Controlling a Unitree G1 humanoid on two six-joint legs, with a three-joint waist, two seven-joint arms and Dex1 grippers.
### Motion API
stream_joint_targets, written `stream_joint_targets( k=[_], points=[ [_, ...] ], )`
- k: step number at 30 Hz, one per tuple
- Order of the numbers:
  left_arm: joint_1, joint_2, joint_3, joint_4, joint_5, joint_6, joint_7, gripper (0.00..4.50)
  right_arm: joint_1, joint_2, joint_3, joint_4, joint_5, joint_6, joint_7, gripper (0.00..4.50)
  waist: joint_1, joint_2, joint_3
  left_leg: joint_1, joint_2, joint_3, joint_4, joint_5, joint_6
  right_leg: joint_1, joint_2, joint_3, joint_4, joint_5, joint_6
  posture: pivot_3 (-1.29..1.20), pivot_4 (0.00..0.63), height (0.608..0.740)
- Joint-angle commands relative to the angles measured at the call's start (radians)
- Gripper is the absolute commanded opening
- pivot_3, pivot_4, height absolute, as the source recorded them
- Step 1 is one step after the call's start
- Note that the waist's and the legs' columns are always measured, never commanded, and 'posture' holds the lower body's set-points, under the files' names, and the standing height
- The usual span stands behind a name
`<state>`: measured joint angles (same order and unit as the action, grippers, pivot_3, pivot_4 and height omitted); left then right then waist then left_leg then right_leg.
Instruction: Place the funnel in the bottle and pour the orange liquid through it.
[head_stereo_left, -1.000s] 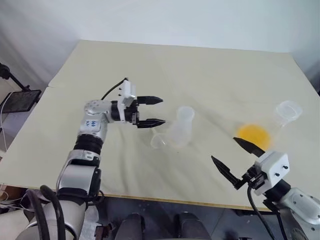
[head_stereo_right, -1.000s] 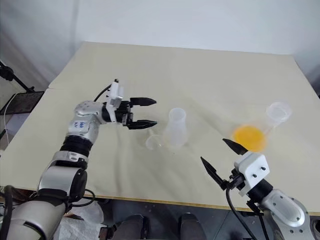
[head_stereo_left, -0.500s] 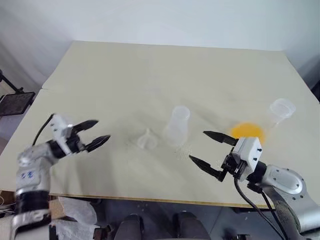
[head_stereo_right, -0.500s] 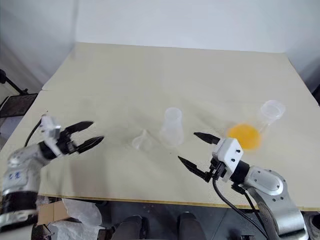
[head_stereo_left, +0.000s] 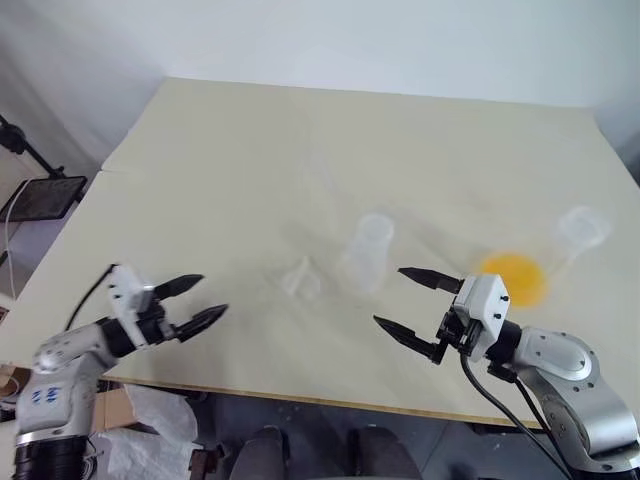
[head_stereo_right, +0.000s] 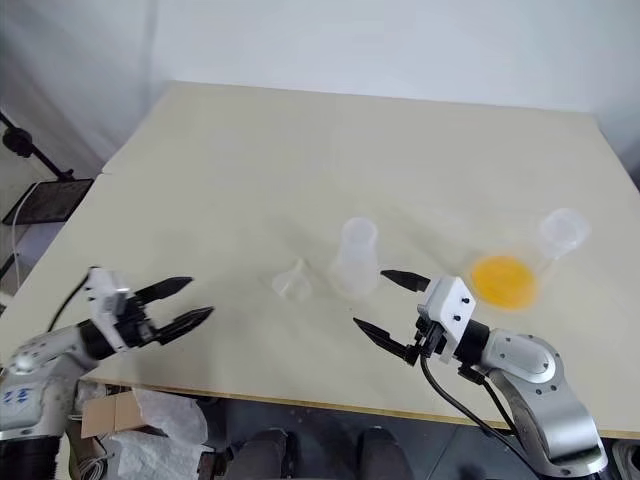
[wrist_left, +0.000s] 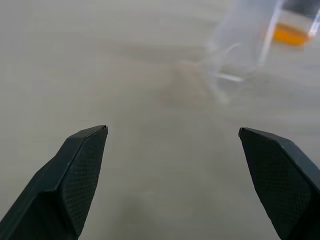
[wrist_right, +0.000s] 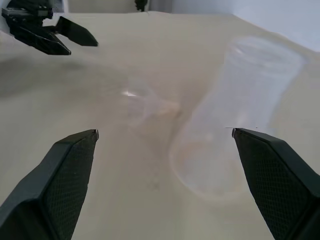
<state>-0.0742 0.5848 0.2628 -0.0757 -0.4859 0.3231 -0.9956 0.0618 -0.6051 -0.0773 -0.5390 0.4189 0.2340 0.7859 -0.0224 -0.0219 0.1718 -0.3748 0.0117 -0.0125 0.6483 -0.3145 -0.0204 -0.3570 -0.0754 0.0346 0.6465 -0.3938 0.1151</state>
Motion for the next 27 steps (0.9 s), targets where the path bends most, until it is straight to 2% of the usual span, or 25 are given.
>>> stream_joint_targets(
  k=[1,10,16,24,27],
  points=[
    [-0.046,-0.015,-0.069,-0.016,0.005,0.003,0.0,4.46,0.016,0.006,-0.031,-0.031,0.001,-0.02,-0.023,4.5,-0.008,0.001,0.0,0.0,0.0,0.0,0.0,0.0,0.0,0.0,0.001,-0.001,0.001,0.0,0.0,0.0,0.15,0.74],
    [-0.263,-0.142,-0.21,0.173,0.085,-0.052,0.051,4.46,0.074,0.029,-0.036,-0.078,-0.019,-0.019,-0.079,4.5,-0.003,0.001,0.0,0.0,0.0,0.001,0.006,0.0,0.001,0.0,0.001,-0.001,0.006,0.0,0.0,0.0,0.15,0.74],
    [-0.292,-0.166,-0.244,0.198,0.093,-0.07,0.038,4.46,0.108,0.036,-0.044,-0.11,-0.026,-0.016,-0.112,4.5,-0.007,0.001,0.0,0.001,0.0,0.002,0.005,0.002,0.0,-0.001,0.002,0.0,0.007,0.0,0.0,0.0,0.15,0.74],
    [-0.336,-0.211,-0.263,0.252,0.16,-0.095,0.136,4.46,0.132,0.042,-0.043,-0.124,-0.029,-0.025,-0.131,4.5,-0.001,0.001,0.0,0.0,0.0,0.001,0.006,0.002,0.0,0.0,0.002,0.0,0.007,0.0,0.0,0.0,0.15,0.74],
    [-0.334,-0.221,-0.266,0.252,0.173,-0.098,0.159,3.87,0.138,0.044,-0.043,-0.122,-0.032,-0.032,-0.131,4.5,-0.001,0.001,0.0,0.0,0.0,0.001,0.006,0.002,0.0,0.0,0.002,0.0,0.007,0.0,0.0,0.0,0.15,0.74]
  ],
)
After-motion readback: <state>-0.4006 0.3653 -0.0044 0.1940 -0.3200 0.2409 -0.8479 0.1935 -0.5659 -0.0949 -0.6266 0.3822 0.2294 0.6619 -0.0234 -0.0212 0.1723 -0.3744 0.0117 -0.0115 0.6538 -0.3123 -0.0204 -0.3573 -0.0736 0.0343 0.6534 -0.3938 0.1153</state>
